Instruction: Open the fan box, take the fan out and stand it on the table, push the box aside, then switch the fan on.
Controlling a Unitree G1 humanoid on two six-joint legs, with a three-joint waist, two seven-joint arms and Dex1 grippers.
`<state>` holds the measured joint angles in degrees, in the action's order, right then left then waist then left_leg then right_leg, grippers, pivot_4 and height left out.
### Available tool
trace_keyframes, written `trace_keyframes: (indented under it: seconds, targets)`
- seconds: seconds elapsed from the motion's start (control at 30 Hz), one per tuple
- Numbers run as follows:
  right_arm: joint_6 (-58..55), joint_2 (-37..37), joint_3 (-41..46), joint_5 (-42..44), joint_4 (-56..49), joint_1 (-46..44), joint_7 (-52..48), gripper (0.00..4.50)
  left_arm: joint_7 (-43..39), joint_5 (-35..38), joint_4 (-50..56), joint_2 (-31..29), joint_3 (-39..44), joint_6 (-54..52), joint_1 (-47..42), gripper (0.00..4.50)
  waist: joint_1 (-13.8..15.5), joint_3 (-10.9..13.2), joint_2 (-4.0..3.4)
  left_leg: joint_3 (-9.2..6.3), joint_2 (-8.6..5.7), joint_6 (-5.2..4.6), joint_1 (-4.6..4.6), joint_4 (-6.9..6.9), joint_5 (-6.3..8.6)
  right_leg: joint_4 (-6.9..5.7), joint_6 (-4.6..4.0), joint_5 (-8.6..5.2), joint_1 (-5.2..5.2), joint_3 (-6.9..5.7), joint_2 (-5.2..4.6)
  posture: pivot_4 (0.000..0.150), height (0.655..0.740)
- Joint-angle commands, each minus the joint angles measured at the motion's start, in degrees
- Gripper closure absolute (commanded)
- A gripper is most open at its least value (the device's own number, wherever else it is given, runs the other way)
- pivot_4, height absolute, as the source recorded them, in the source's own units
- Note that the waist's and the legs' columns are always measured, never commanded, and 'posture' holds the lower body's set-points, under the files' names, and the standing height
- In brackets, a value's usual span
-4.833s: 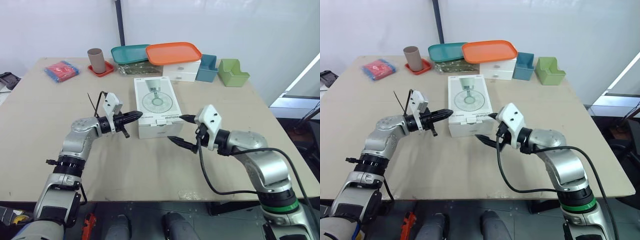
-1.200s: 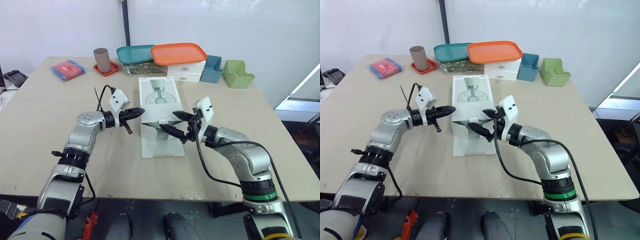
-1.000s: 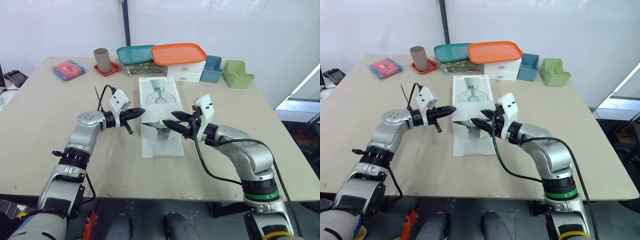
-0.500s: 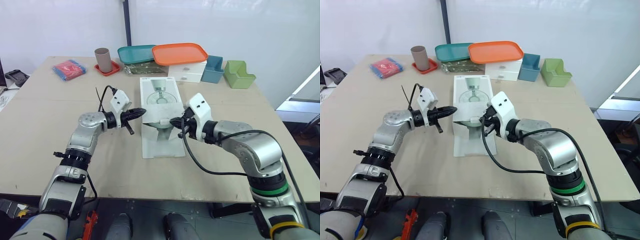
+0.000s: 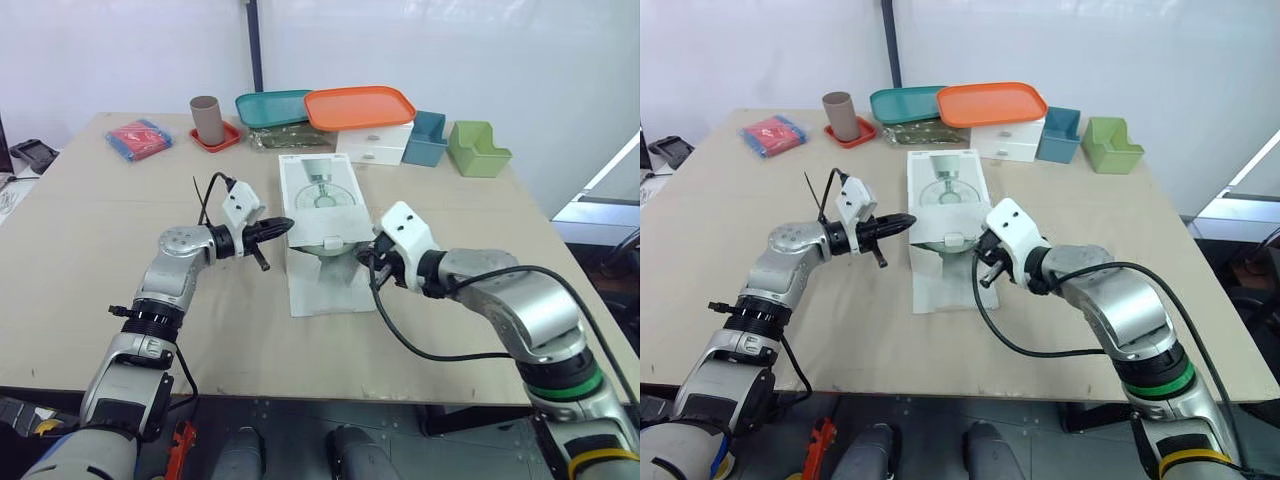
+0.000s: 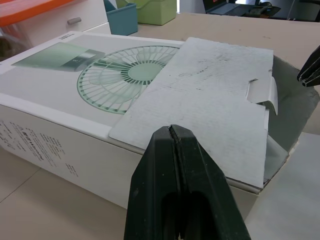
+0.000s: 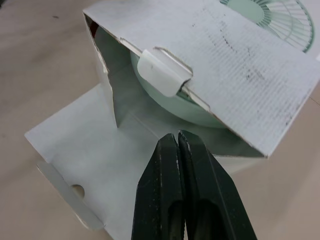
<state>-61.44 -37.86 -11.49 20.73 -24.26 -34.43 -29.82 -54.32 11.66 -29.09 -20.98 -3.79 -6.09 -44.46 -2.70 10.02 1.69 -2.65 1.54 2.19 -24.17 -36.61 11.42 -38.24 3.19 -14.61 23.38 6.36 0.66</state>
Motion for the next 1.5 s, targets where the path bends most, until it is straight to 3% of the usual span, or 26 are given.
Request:
trace_keyframes:
  seconds: [0.03, 0.4, 0.77, 1.07, 1.43, 1.5]
  targets:
    - [0.4, -2.18, 1.24, -0.89, -1.7, 0.54, -0.85, 4.46, -0.27, -0.23, 1.08, 0.06, -0.05, 0.56, 0.37, 4.5, 0.0, 0.0, 0.0, 0.0, 0.01, 0.0, 0.01, 0.0, 0.0, 0.0, -0.01, 0.01, 0.0, 0.0, 0.01, 0.15, 0.74]
    - [7.93, -2.96, -0.85, -8.38, 8.74, 3.15, 0.03, 4.46, -0.44, 0.02, 1.79, -0.08, 0.13, 0.23, 0.9, 4.5, 0.01, 0.0, 0.0, 0.03, -0.01, -0.01, 0.0, 0.0, 0.0, 0.01, 0.02, -0.01, 0.0, 0.01, -0.01, 0.15, 0.74]
    - [16.56, 5.87, 1.77, -13.03, 23.62, -1.69, 4.64, 4.46, -0.73, 0.04, 3.02, -0.74, 0.12, -0.36, 1.88, 4.5, -0.02, 0.0, -0.01, 0.02, 0.0, -0.01, 0.0, 0.01, -0.01, 0.01, -0.01, 0.02, 0.01, 0.02, 0.01, 0.15, 0.74]
    - [17.93, 9.52, 2.66, -12.42, 24.16, -3.46, 3.1, 4.46, -0.18, 0.03, 4.0, -1.69, 0.86, -0.88, 2.84, 4.5, -0.01, 0.0, -0.01, 0.01, -0.01, -0.01, 0.0, 0.03, 0.0, 0.01, -0.04, 0.02, 0.0, 0.01, 0.0, 0.15, 0.74]
    - [14.64, 9.14, 2.13, -10.78, 18.47, -0.07, -1.2, 4.46, 0.01, -0.55, 1.42, -3.37, 1.72, 0.26, 1.79, 4.5, -0.16, 0.01, -0.01, 0.02, 0.04, -0.01, 0.03, 0.03, -0.01, 0.01, -0.04, 0.02, 0.01, 0.01, 0.04, 0.15, 0.74]
    - [18.25, 10.27, 3.32, -9.74, 18.24, 1.34, -1.87, 4.46, 0.02, -0.72, 0.67, -3.35, 1.69, 0.61, 1.55, 4.5, -0.13, 0.0, -0.01, 0.01, 0.04, -0.01, 0.04, 0.03, -0.01, 0.01, -0.05, 0.03, 0.0, 0.01, 0.05, 0.15, 0.74]
